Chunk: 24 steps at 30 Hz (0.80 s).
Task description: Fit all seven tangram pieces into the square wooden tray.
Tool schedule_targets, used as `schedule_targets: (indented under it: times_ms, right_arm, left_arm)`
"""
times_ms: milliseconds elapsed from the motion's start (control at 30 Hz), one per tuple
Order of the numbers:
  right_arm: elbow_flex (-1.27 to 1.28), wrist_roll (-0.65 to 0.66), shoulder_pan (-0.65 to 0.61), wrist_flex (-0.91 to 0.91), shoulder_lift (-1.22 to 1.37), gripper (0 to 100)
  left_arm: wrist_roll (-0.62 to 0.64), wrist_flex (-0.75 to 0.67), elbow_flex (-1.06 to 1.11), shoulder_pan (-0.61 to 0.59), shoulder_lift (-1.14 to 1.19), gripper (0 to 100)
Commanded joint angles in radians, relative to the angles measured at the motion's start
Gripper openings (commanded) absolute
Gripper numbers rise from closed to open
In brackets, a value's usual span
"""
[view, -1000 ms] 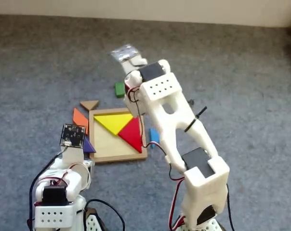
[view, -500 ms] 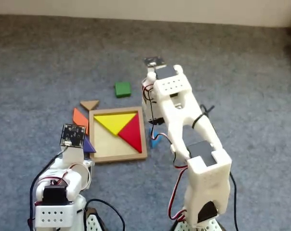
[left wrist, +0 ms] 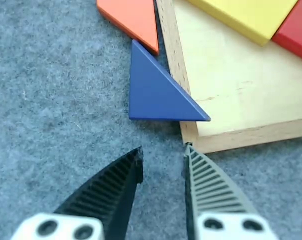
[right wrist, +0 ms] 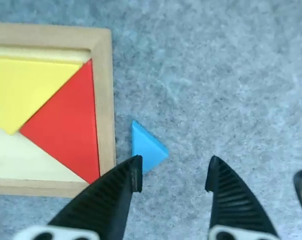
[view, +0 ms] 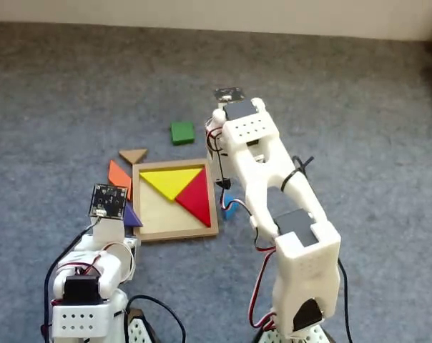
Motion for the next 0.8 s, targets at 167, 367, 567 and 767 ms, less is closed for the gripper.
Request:
schedule_targets:
  times_ms: [167, 367, 567, 767]
  right_arm:
    - [-0.004, -0.008, -0.035, 0.108, -0.082, 18.9]
    - [0.255, -0.017, -0.042, -0.084, -0.269, 18.4]
    - [0.532, -0.017, -0.047, -0.289, -0.317, 18.4]
    - [0.539, -0.017, -0.047, -0.386, -0.312, 18.4]
  left_arm:
    - [-0.005, 0.005, 0.021, 0.012, -0.054, 14]
    - [-0.005, 0.005, 0.021, 0.012, -0.054, 14]
    - [-0.005, 0.005, 0.021, 0.012, -0.054, 14]
    - [-0.005, 0.005, 0.021, 0.012, -0.054, 14]
